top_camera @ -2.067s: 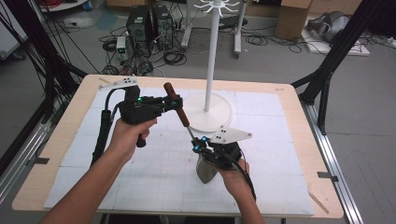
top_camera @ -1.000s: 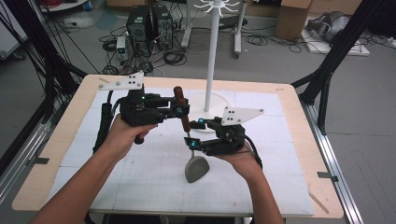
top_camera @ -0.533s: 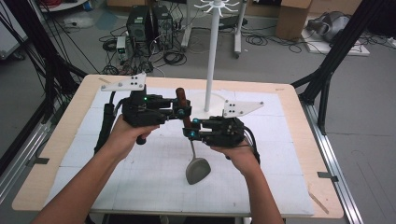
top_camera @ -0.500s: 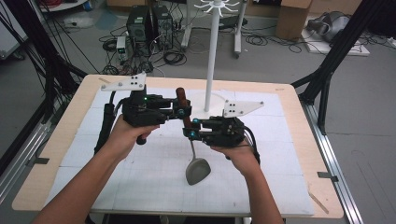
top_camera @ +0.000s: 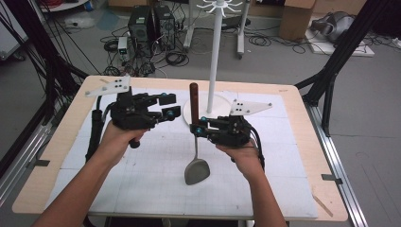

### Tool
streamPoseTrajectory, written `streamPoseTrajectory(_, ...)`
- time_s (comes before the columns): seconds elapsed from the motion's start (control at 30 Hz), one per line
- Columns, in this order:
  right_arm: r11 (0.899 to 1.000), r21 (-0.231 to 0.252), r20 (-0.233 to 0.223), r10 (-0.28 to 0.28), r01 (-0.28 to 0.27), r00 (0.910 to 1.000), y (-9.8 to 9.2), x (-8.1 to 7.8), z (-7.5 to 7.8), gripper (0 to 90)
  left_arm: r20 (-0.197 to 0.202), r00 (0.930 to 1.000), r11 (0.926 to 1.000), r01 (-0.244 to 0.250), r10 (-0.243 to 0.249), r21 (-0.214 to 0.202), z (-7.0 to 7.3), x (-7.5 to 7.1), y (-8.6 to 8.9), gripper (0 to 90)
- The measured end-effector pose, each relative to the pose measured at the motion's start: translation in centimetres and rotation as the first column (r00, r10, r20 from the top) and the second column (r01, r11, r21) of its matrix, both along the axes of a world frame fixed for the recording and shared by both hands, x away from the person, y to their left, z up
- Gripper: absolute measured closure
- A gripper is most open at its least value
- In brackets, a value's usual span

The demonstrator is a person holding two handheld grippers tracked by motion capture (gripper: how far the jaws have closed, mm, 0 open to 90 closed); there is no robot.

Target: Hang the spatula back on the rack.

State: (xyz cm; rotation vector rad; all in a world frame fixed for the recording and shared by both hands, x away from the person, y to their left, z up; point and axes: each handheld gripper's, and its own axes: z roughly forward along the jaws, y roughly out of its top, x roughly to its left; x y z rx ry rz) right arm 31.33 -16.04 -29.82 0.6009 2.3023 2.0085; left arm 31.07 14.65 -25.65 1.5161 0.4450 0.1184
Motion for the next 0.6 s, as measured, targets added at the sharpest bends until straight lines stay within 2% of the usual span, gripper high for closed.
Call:
streamPoseTrajectory(0.1,0.999,-0.005,0.002,-0.048,0.048,0.9989,-0.3,0.1,0.0,73.8,0.038,0.9967,0.997,-0.073,0.072,0.025,-1.3,-0.9,1.7,41.7)
streamPoseTrajectory(0.23,0.992,-0.007,-0.001,-0.127,0.127,0.9919,-0.5,0.3,0.1,73.8,0.059,0.9847,0.985,-0.167,0.164,0.044,-3.5,-1.9,3.9,39.8)
streamPoseTrajectory(0.37,0.982,-0.022,0.007,-0.19,0.19,0.9818,-0.4,0.7,0.4,73.7,0.034,0.9818,0.9804,-0.189,0.187,0.056,-5.4,-2.5,5.7,36.1)
streamPoseTrajectory(0.43,0.977,-0.03,0.011,-0.209,0.209,0.9778,-0.3,0.9,0.7,73.8,0.022,0.9787,0.9762,-0.205,0.204,0.071,-6.2,-2.7,6.4,30.7)
streamPoseTrajectory(0.5,0.973,-0.032,0.014,-0.228,0.228,0.9736,-0.2,1.3,1.2,73.8,0.016,0.9726,0.9662,-0.232,0.232,0.112,-7.0,-2.9,7.0,21.3)
streamPoseTrajectory(0.53,0.971,-0.034,0.015,-0.236,0.236,0.9717,-0.1,1.4,1.4,73.7,0.02,0.972,0.964,-0.235,0.234,0.125,-7.4,-3.1,7.3,18.7)
streamPoseTrajectory(0.6,0.968,-0.035,0.022,-0.246,0.247,0.9689,-0.1,1.8,1.9,73.7,0.014,0.9698,0.9633,-0.243,0.243,0.113,-8.2,-3.4,8.0,18.7)
